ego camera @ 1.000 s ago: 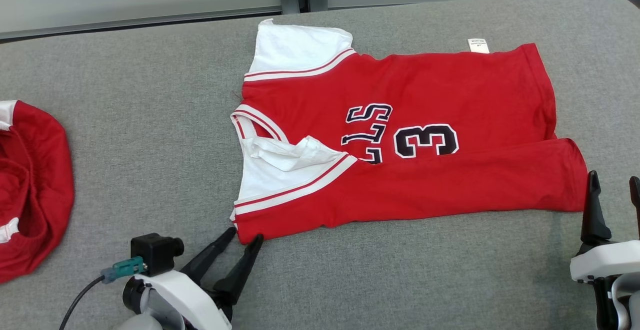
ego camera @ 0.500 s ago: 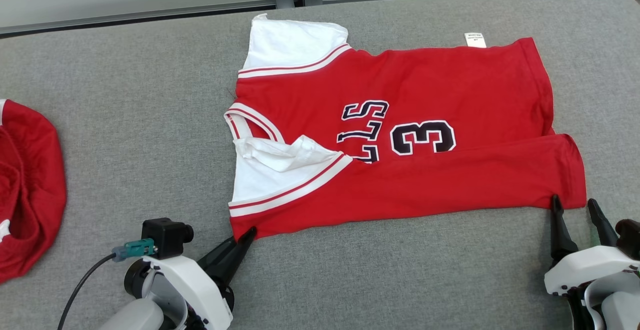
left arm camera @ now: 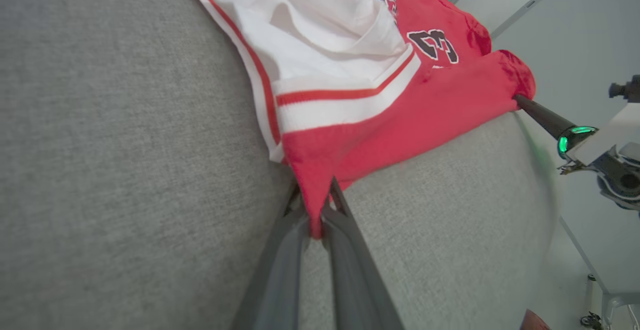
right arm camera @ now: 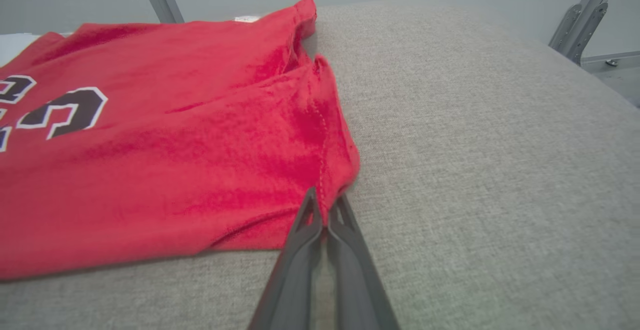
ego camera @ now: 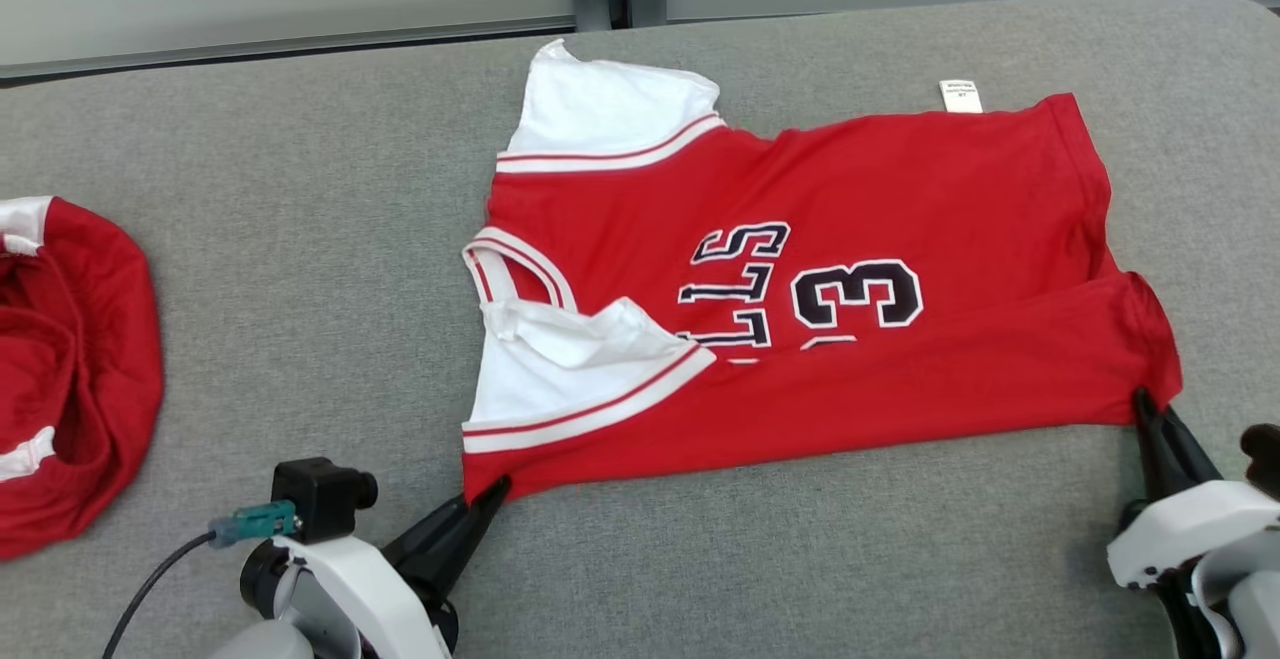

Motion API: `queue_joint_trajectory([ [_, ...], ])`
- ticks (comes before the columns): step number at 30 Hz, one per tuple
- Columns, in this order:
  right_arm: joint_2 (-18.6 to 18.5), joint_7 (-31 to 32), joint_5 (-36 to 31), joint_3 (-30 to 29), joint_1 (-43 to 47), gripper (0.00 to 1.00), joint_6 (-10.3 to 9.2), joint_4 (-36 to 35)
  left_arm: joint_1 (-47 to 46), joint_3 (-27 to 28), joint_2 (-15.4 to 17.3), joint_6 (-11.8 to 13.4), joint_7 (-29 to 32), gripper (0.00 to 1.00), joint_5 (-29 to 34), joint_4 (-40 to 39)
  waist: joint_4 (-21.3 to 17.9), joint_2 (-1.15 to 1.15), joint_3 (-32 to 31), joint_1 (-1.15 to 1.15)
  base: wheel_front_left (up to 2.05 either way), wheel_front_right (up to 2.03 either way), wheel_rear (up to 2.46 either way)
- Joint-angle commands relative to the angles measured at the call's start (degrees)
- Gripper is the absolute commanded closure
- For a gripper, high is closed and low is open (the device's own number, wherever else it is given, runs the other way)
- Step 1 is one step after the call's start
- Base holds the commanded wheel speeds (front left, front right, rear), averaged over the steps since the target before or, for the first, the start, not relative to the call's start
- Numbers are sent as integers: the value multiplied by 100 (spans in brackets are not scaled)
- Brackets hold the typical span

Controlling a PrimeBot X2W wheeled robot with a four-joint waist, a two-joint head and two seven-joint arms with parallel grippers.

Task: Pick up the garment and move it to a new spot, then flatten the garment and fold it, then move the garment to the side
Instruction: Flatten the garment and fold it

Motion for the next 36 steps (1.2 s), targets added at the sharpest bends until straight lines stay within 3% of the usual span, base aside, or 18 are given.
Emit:
queue_joint_trajectory([
  [1,-95,-3,75,14,122,100,-6,-64,66,6,104,28,-33,100,42,-45,38,0,-30,0,0,0,0],
  [6,-452,-3,403,215,682,100,-9,-434,356,-67,267,220,12,100,88,-452,136,0,-128,0,0,0,0],
  [12,-779,80,764,342,1298,100,-11,-680,881,-214,464,657,275,100,-45,-987,199,0,-167,0,0,0,0],
  [19,-754,465,1130,250,1714,100,-11,-956,1178,-245,624,1085,584,100,-219,-1439,252,0,-162,0,0,0,0],
  [20,-726,543,1188,239,1759,57,-10,-995,1176,-243,640,1145,612,84,-202,-1451,253,0,-162,0,0,0,0],
  [21,-712,605,1239,226,1801,0,-10,-1058,1150,-227,651,1209,607,56,-178,-1457,253,0,-162,0,0,0,0],
  [22,-712,633,1279,181,1838,0,-10,-1136,1123,-201,653,1271,611,9,-169,-1469,249,0,-163,0,0,0,0],
  [23,-721,658,1329,121,1883,0,-9,-1212,1108,-161,638,1330,592,0,-194,-1496,242,0,-164,0,0,0,0],
  [31,-1035,516,979,-438,2148,0,-8,-1852,874,182,906,1591,412,0,-41,-2012,112,0,-116,0,0,0,0],
  [36,-832,314,328,-773,1932,0,-8,-2472,-28,514,1138,1616,497,0,333,-2250,22,0,51,0,0,0,0],
])
